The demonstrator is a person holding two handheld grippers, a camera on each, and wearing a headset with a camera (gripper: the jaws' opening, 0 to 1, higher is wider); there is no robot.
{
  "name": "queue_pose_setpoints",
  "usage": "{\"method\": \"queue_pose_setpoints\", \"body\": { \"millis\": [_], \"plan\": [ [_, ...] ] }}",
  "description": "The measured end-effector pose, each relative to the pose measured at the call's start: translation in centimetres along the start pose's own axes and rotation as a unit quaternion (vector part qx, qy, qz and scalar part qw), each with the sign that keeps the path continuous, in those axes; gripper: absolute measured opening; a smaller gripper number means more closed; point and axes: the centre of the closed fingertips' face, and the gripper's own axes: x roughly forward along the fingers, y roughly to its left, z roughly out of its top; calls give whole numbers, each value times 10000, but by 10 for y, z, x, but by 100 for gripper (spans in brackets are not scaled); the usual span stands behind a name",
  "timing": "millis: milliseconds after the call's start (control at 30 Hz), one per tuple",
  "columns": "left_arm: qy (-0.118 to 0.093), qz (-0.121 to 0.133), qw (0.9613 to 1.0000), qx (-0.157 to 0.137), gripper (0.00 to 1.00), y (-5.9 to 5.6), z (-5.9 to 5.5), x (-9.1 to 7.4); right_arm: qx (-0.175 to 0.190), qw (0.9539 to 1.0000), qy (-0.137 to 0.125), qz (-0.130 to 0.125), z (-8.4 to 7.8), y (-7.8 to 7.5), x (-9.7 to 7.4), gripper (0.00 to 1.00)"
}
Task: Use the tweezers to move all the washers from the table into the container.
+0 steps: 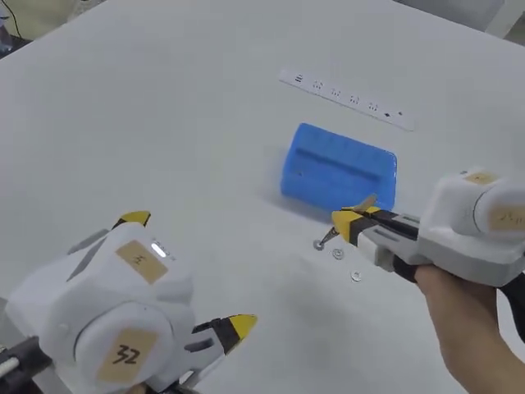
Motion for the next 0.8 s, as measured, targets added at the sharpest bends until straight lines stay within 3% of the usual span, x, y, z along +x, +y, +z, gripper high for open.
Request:
{"method": "queue_pose_setpoints", "body": {
  "millis": [333,633,800],
  "plan": [
    [-15,-28,10000,-13,95,-1,0,0,-500,9984,-247,-112,38,-5,-9,1],
    [10,-21,10000,-6,94,-1,0,0,-401,9972,-517,-374,60,-25,-6,1],
    [25,-33,10000,-4,94,-1,-1,0,-379,9963,-621,-458,69,-42,7,1]
  ]
}}
